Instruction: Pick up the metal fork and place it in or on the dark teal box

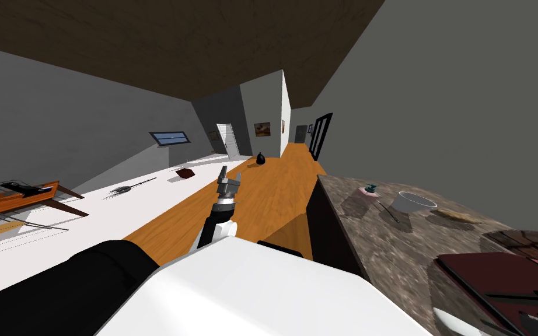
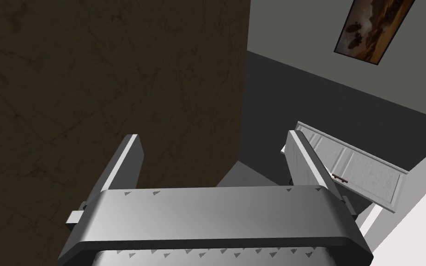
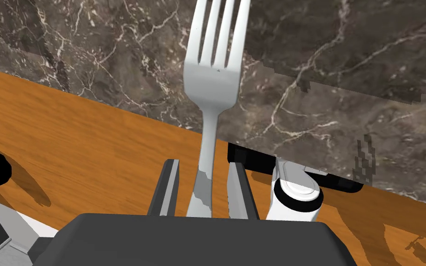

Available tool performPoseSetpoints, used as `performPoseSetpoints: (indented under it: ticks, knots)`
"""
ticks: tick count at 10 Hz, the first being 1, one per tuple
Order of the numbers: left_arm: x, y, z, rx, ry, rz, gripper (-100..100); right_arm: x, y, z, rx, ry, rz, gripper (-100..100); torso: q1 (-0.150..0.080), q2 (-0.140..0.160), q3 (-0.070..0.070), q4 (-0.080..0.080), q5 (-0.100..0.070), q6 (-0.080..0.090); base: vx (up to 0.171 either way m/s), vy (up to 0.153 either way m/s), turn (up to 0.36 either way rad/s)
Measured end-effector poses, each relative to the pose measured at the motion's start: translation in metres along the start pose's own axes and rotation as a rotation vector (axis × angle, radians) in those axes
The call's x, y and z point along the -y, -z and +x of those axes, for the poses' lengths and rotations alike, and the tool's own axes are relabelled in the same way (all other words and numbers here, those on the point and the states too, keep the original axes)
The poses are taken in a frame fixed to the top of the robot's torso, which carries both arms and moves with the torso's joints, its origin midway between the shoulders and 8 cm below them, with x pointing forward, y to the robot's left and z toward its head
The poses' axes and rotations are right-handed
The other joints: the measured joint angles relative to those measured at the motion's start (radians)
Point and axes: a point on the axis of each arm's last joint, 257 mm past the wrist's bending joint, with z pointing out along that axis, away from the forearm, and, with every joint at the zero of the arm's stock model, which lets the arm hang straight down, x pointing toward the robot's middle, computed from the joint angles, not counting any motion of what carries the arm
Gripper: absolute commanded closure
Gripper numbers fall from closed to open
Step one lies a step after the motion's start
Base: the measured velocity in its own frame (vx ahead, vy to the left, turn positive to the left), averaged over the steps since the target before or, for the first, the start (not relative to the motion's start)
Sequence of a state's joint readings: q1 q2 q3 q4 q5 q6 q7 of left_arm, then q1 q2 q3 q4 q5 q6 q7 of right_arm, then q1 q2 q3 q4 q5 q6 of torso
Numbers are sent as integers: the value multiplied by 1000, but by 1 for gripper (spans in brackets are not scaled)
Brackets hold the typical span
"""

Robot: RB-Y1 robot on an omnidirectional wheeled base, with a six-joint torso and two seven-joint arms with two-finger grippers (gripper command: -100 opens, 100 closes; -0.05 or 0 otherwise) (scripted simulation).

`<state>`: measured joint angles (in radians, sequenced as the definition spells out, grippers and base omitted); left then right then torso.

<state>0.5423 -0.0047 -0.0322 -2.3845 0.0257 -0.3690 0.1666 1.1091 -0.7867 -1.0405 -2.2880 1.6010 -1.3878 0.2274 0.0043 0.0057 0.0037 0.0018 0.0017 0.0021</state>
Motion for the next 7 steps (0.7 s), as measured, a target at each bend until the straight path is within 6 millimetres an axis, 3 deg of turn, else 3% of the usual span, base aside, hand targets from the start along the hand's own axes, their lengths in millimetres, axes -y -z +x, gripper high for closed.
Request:
performPoseSetpoints:
  ticks: [3,7]
  knots:
    - [0,0,0,0,0,0,0,6,16,-8,13,9,2,100,-1,8,5,2,0,2,-223,3,-106]
    - [0,0,0,0,0,0,0,8,31,-24,54,9,1,100,-6,15,9,4,-2,4,-265,-41,-139]
